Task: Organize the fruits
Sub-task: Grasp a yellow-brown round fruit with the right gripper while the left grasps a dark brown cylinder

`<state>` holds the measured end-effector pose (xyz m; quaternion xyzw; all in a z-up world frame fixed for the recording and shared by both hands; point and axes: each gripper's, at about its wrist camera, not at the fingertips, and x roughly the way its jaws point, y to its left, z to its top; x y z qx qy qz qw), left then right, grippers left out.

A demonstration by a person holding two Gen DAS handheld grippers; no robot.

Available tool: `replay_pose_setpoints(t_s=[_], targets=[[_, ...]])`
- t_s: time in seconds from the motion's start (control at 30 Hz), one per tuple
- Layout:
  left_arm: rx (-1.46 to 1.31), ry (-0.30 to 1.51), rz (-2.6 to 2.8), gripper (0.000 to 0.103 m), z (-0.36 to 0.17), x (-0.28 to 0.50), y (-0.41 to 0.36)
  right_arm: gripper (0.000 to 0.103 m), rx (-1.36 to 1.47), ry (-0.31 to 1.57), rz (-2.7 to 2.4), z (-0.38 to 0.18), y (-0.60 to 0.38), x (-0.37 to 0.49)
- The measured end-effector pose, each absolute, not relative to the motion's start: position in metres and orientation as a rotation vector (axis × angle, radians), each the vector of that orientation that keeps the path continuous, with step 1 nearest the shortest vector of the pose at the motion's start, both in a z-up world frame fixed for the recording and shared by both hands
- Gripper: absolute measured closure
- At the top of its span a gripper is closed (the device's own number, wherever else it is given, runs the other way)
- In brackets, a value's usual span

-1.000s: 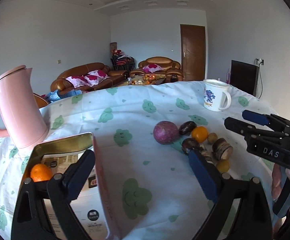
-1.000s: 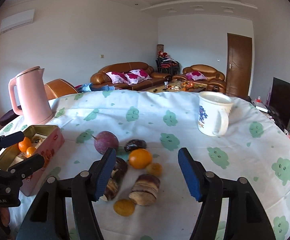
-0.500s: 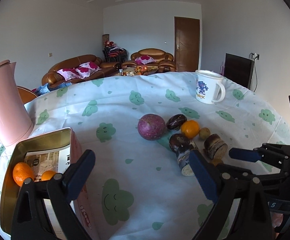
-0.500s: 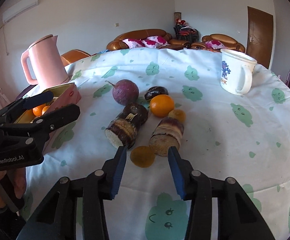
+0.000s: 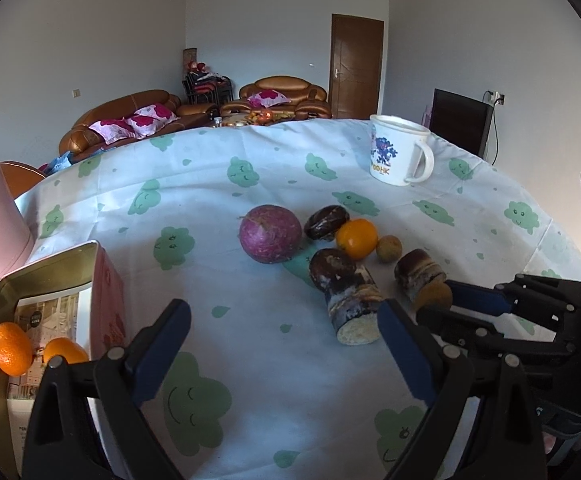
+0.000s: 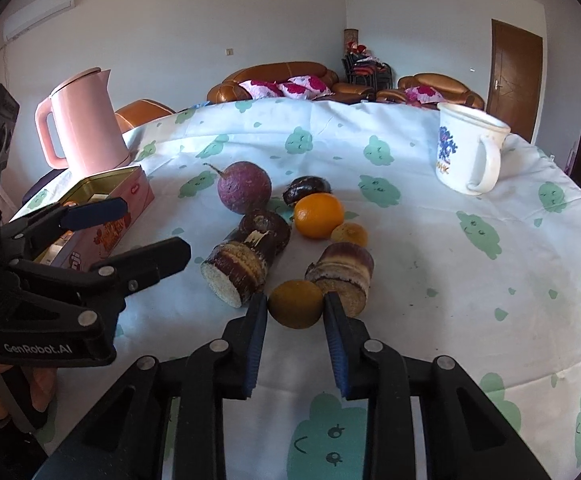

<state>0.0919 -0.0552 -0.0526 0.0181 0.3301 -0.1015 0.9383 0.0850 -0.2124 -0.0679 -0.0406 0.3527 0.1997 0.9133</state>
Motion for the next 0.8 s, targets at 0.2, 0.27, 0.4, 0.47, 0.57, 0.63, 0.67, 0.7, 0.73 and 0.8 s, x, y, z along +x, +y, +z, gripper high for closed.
replay_pose_setpoints(t_s=[0.2, 0.27, 0.4, 0.47, 0.57, 0.63, 0.67, 0.7, 0.73, 0.8], targets=[[0.054, 0.735, -0.283, 0.023, -0.060, 0.106, -0.078, 0.073, -0.079, 0.643, 0.329, -0.055, -0.226, 0.083], [0.056, 0.763, -0.299, 0.025, -0.063, 0.112, -0.083, 0.072, -0.067, 0.629, 0.326, -0.053, -0.228, 0.083], [0.065, 0.819, -0.330, 0.044, -0.071, 0.121, -0.091, 0.072, -0.066, 0.628, 0.330, -0.053, -0.229, 0.086], [0.057, 0.831, -0.350, 0.056, -0.072, 0.122, -0.091, 0.072, -0.066, 0.618, 0.337, -0.051, -0.227, 0.084], [0.047, 0.828, -0.360, 0.061, -0.072, 0.120, -0.090, 0.072, -0.073, 0.605, 0.345, -0.049, -0.223, 0.083], [0.028, 0.827, -0.366, 0.061, -0.071, 0.118, -0.085, 0.072, -0.081, 0.598, 0.353, -0.046, -0.220, 0.081], [0.019, 0.823, -0.366, 0.061, -0.071, 0.117, -0.082, 0.072, -0.084, 0.593, 0.355, -0.045, -0.218, 0.081], [0.015, 0.815, -0.361, 0.061, -0.069, 0.115, -0.080, 0.072, -0.086, 0.589, 0.360, -0.044, -0.216, 0.081], [0.015, 0.806, -0.355, 0.061, -0.068, 0.114, -0.078, 0.072, -0.087, 0.584, 0.363, -0.043, -0.214, 0.080], [0.011, 0.787, -0.346, 0.061, -0.066, 0.110, -0.074, 0.072, -0.092, 0.576, 0.371, -0.042, -0.209, 0.081]])
